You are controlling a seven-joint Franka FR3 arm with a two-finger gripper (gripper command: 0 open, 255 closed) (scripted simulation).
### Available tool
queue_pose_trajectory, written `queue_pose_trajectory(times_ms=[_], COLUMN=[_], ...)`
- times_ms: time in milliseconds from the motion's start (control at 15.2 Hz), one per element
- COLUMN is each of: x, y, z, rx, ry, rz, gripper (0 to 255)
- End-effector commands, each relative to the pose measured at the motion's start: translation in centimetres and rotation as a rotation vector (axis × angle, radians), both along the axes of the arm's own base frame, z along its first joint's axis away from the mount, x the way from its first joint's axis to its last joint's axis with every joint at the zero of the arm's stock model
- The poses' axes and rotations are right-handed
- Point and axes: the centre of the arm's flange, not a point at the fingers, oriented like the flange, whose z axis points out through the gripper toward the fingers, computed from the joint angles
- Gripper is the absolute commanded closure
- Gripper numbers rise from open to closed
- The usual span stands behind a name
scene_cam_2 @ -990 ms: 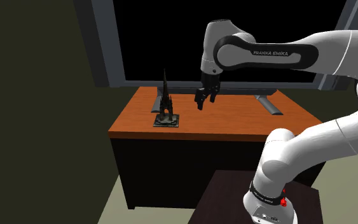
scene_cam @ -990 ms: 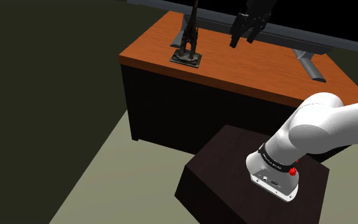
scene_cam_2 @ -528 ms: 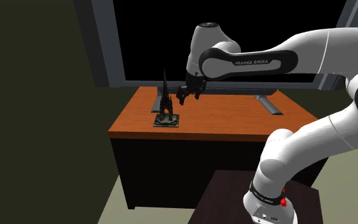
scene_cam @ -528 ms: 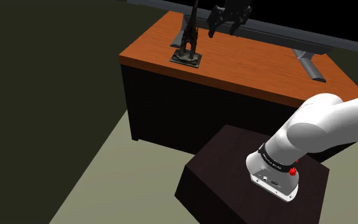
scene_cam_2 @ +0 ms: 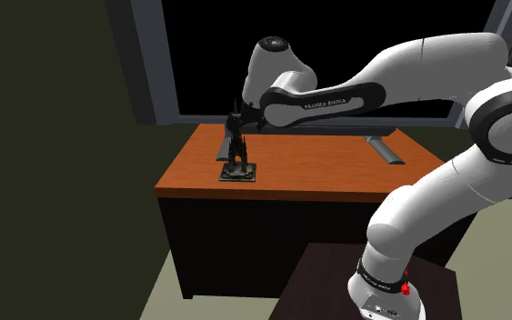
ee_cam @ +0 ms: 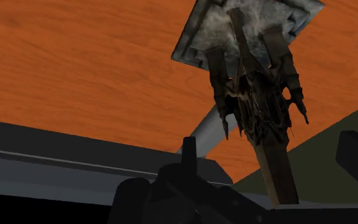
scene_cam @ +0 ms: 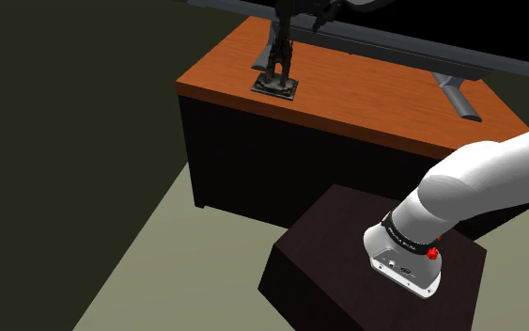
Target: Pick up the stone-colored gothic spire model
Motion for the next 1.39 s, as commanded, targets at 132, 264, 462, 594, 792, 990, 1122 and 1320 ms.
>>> queue_pose_trajectory(times_ms=[132, 264, 462, 594, 792, 990, 1122, 1320], x=[3.7, 3.7, 3.7, 3.7, 3.8, 3.8, 3.8, 3.8], y=[0.1, 0.1, 0.1, 0.1, 0.1, 0.1, 0.2, 0.1], z=[0.9, -0.1, -1.7, -2.8, -3.2, -3.1, -3.1, -3.1], rx=[-0.036, -0.036, -0.036, -0.036, -0.036, -0.036, -0.036, -0.036], ry=[-0.128, -0.128, -0.128, -0.128, -0.128, -0.128, -0.128, -0.128], rz=[-0.098, -0.098, -0.098, -0.098, -0.098, -0.098, -0.098, -0.098], gripper=[0, 0, 0, 0, 255, 255, 255, 255])
